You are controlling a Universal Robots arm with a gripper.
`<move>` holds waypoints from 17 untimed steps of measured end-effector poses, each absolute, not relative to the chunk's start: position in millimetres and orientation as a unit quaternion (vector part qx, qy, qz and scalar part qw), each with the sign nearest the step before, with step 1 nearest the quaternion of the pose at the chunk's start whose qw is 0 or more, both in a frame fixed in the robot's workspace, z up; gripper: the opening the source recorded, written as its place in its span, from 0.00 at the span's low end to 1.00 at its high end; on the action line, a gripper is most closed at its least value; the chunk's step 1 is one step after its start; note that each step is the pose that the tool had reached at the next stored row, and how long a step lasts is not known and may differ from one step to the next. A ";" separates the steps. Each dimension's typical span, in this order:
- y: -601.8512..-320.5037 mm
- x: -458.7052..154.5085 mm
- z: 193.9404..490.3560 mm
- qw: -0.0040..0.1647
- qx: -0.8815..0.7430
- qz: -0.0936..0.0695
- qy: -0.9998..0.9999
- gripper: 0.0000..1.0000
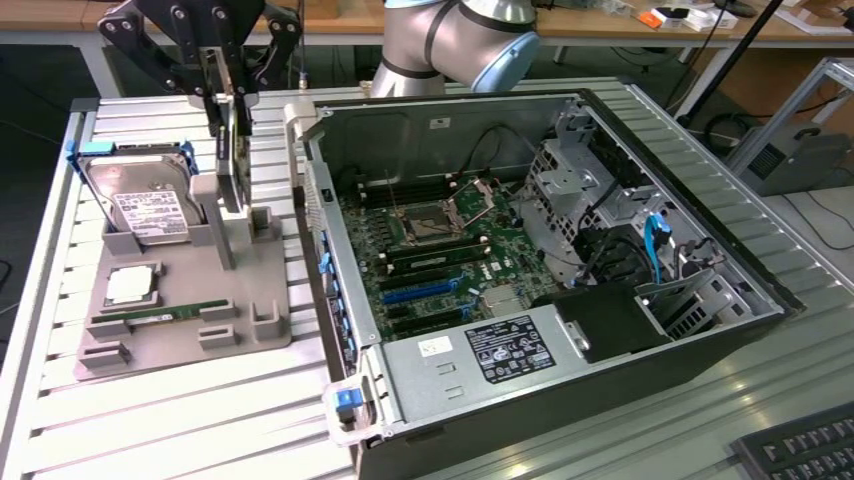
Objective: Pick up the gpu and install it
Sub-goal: 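Pick up the gpu and move the gpu toward the slot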
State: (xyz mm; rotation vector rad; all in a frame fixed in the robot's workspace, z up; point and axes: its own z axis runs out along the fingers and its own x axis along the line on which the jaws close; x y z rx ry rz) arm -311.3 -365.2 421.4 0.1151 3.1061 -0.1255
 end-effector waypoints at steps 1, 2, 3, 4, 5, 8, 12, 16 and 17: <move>-365.2 -311.3 421.8 0.015 0.037 -0.040 0.998 0.27; -365.2 -311.3 422.1 0.015 0.037 -0.040 0.998 0.27; -365.2 -311.3 422.6 0.015 0.037 -0.040 0.998 0.27; -365.2 -311.3 423.1 0.015 0.037 -0.040 0.998 0.27; -365.2 -311.3 423.5 0.015 0.037 -0.040 0.998 0.27; -365.2 -311.3 424.5 0.015 0.037 -0.040 0.998 0.27; -365.2 -311.3 425.7 0.015 0.037 -0.040 0.998 0.27; -365.2 -311.3 428.0 0.015 0.037 -0.040 0.998 0.27; -365.2 -311.3 428.5 0.015 0.037 -0.040 0.998 0.27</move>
